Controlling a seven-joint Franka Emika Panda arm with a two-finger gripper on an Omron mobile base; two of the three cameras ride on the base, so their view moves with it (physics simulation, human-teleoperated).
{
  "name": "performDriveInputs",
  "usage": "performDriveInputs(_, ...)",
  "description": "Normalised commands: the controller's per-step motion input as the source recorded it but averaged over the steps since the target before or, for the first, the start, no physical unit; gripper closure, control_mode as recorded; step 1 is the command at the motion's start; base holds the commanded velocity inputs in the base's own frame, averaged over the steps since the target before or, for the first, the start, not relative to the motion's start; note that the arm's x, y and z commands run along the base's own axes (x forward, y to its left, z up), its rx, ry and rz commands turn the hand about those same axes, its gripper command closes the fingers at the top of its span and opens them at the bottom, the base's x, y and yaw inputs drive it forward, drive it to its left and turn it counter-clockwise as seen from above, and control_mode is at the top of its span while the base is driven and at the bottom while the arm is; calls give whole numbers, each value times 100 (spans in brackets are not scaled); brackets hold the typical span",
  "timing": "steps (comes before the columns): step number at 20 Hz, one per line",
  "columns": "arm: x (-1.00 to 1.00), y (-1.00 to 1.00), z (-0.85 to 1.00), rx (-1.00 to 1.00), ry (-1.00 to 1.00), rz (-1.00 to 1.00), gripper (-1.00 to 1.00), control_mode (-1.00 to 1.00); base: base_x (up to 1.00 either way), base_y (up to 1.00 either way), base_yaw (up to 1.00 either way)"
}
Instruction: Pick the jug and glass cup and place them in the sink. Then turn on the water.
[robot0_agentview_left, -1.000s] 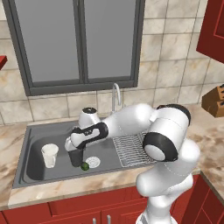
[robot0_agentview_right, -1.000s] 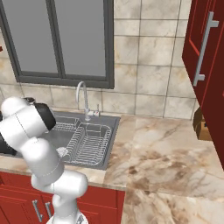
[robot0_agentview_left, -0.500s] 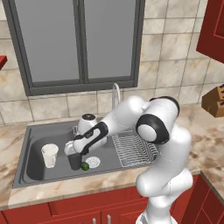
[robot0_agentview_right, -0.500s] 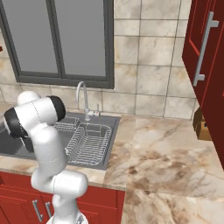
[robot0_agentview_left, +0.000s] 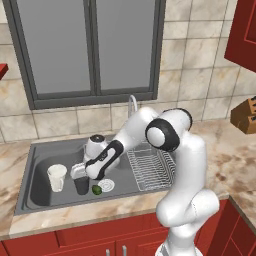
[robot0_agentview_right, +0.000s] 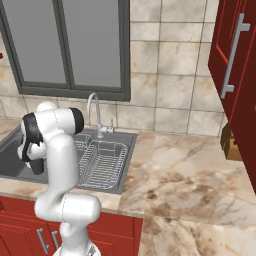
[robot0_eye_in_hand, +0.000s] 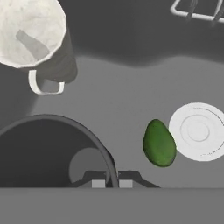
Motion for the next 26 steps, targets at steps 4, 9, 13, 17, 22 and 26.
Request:
performDriveInputs(4, 33, 26, -28, 0, 0, 0, 100, -100, 0, 0, 0)
performDriveInputs(9, 25, 22, -21, 0, 0, 0, 100, -100, 0, 0, 0)
performDriveInputs(13, 25, 13, -18, 0, 0, 0, 100, -100, 0, 0, 0)
performDriveInputs(17, 28, 5, -19, 0, 0, 0, 100, -100, 0, 0, 0)
performDriveInputs(22, 14, 0, -19, 0, 1, 0, 100, -100, 0, 0, 0)
performDriveInputs(26, 1, 0, -15, 0, 2, 0, 100, -100, 0, 0, 0)
